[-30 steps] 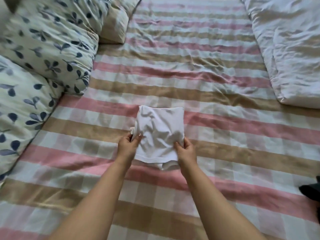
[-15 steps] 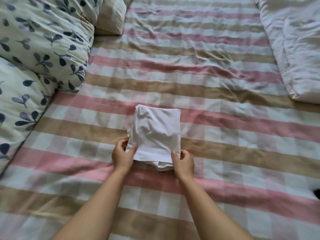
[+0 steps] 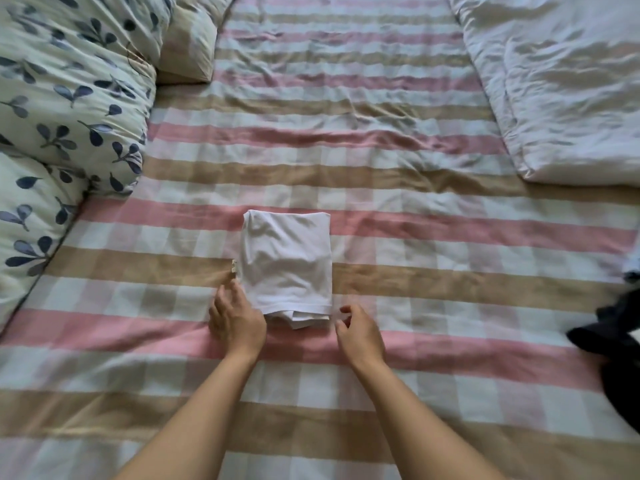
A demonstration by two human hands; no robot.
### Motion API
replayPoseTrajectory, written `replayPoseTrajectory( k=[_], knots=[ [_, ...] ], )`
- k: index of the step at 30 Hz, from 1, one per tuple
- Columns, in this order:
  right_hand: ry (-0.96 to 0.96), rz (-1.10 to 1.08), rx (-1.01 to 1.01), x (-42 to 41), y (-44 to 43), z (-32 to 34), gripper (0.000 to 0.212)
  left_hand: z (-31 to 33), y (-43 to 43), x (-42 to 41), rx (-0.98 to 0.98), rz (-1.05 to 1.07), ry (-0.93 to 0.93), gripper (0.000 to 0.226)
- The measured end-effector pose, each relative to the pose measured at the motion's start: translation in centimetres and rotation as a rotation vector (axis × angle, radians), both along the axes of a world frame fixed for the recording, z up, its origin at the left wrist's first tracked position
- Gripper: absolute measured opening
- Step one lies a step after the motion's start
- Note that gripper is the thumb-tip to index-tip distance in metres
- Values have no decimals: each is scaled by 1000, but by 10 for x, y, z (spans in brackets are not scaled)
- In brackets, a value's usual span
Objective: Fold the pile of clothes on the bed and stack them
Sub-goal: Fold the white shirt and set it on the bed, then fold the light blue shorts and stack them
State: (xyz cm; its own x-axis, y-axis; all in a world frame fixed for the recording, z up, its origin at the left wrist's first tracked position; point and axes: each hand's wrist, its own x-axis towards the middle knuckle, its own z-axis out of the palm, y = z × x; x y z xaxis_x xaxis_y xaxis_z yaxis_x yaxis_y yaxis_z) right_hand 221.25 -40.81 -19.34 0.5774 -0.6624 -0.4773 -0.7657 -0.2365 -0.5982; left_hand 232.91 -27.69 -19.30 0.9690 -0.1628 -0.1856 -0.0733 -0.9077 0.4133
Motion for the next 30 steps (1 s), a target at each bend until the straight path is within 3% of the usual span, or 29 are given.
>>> replayPoseTrajectory(
  k=[3,6,9,12,21,30],
  knots=[
    [-2,49,-56,-41,-9,25,25,24,-4,-41,-33,-208,-8,57],
    [35,80,-130,-94,-20,56,23,52,-9,-89,-76,-504,98,44],
    [103,123,-184,-156,-35,84,25,77,-23,-140,23,-730,253,35],
    [160,119,-238,-218,-50,106,27,96,-46,-193,59,-867,248,36],
    [77,2,-297,-369,-134,152,25,137,-172,-348,-141,-935,235,34],
    [-30,-93,-379,-505,-280,156,24,139,-328,-497,-389,-813,419,18]
  ],
)
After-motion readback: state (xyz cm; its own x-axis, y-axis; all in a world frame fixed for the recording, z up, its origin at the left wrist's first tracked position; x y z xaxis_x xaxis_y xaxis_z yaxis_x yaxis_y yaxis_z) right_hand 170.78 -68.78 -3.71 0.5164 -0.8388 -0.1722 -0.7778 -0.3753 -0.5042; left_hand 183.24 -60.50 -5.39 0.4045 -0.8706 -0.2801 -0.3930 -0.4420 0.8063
